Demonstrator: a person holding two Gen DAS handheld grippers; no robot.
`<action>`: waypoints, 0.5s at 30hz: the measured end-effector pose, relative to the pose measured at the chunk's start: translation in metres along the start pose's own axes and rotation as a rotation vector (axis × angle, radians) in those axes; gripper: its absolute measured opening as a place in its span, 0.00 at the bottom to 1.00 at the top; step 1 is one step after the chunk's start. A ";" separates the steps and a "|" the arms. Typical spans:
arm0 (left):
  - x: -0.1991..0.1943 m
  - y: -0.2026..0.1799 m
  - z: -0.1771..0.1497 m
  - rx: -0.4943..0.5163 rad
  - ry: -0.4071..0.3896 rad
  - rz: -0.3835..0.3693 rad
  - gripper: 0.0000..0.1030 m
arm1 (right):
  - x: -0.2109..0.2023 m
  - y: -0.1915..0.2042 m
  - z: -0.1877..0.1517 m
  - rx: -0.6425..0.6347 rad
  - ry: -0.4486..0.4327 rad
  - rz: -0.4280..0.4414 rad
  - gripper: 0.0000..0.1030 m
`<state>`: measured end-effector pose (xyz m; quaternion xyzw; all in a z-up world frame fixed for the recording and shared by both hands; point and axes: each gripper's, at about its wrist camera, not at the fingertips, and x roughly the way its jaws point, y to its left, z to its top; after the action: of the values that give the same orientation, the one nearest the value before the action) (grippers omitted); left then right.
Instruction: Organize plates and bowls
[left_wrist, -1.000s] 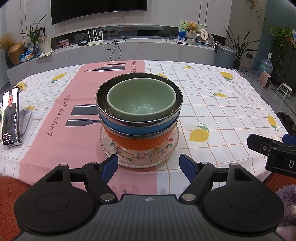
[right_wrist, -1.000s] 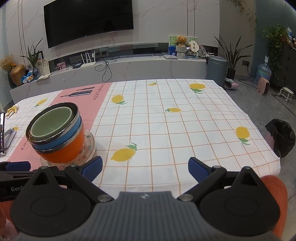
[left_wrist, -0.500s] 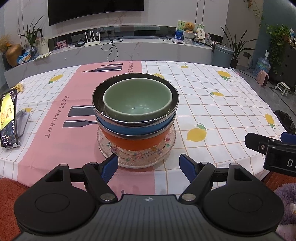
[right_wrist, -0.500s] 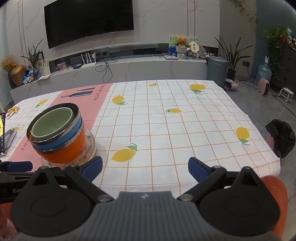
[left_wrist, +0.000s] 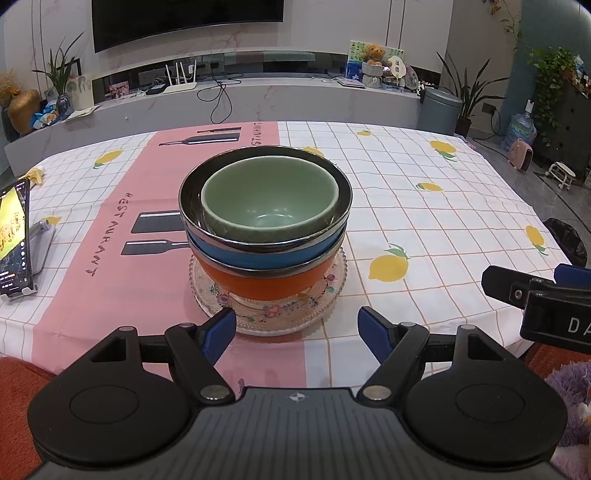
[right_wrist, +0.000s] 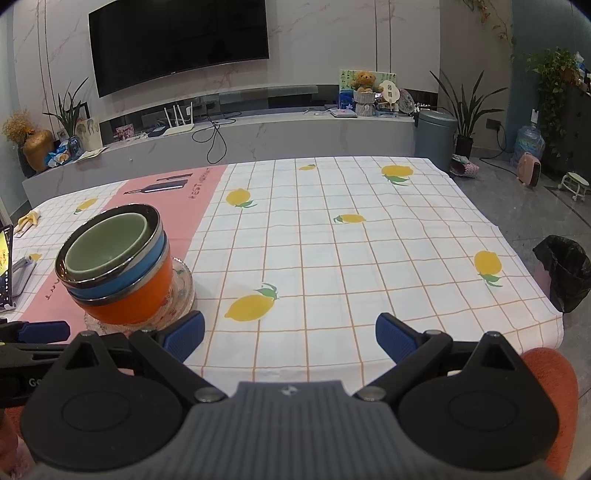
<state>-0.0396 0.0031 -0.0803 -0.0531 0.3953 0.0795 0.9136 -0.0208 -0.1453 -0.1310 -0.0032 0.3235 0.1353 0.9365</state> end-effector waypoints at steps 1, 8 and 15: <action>0.000 0.000 0.000 -0.002 0.000 0.000 0.85 | 0.000 0.000 0.000 0.000 0.001 0.001 0.94; -0.001 0.001 0.000 -0.005 0.002 -0.002 0.85 | 0.001 0.001 -0.001 0.001 0.006 0.003 0.94; -0.001 0.001 0.000 -0.006 0.002 -0.002 0.85 | 0.003 0.001 -0.001 0.001 0.011 0.005 0.94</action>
<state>-0.0403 0.0043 -0.0801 -0.0564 0.3959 0.0796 0.9131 -0.0194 -0.1438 -0.1337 -0.0026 0.3286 0.1374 0.9344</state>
